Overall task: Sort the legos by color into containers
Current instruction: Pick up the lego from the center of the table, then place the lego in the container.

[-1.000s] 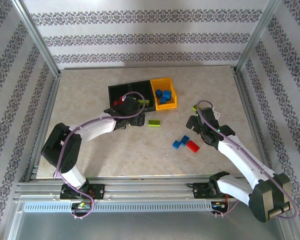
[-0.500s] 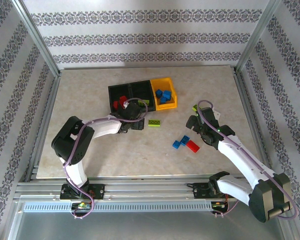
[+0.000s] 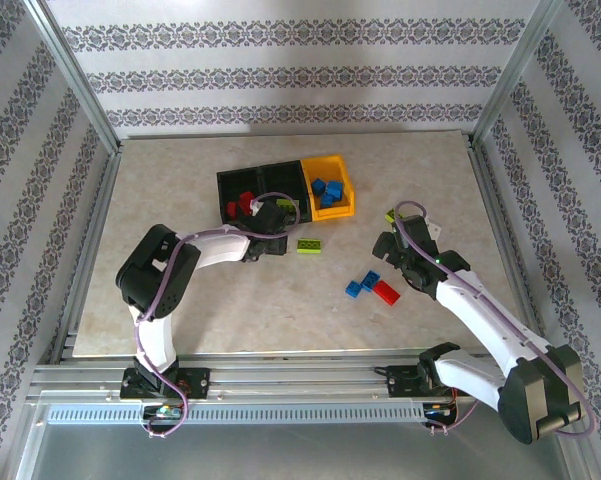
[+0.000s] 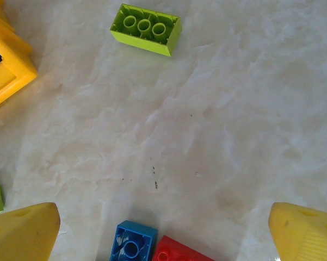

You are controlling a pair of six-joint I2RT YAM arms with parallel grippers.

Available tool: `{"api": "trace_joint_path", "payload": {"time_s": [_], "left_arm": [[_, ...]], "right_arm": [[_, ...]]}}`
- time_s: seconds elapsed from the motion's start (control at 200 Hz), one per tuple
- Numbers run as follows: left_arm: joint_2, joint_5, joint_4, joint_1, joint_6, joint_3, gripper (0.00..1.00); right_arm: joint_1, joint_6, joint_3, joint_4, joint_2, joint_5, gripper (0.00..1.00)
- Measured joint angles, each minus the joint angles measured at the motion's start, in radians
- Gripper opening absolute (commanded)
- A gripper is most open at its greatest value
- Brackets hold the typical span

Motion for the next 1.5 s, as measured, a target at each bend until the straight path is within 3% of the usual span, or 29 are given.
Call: {"api": "trace_joint_path", "payload": {"time_s": [0.15, 0.275, 0.72, 1.504], "left_arm": [[0.005, -0.008, 0.0, 0.0, 0.0, 0.009, 0.82], [0.018, -0.012, -0.001, 0.0, 0.0, 0.024, 0.71], [0.01, -0.01, 0.0, 0.0, -0.008, 0.019, 0.51], [-0.182, 0.062, -0.027, 0.0, -0.041, -0.022, 0.47]], "right_arm": [[0.0, 0.0, 0.0, 0.004, 0.01, 0.0, 0.98], [0.0, 0.003, 0.0, 0.007, 0.014, 0.0, 0.98], [0.0, 0.005, 0.0, 0.024, 0.08, -0.021, 0.98], [0.01, -0.045, 0.021, 0.012, 0.171, 0.015, 0.98]]}}
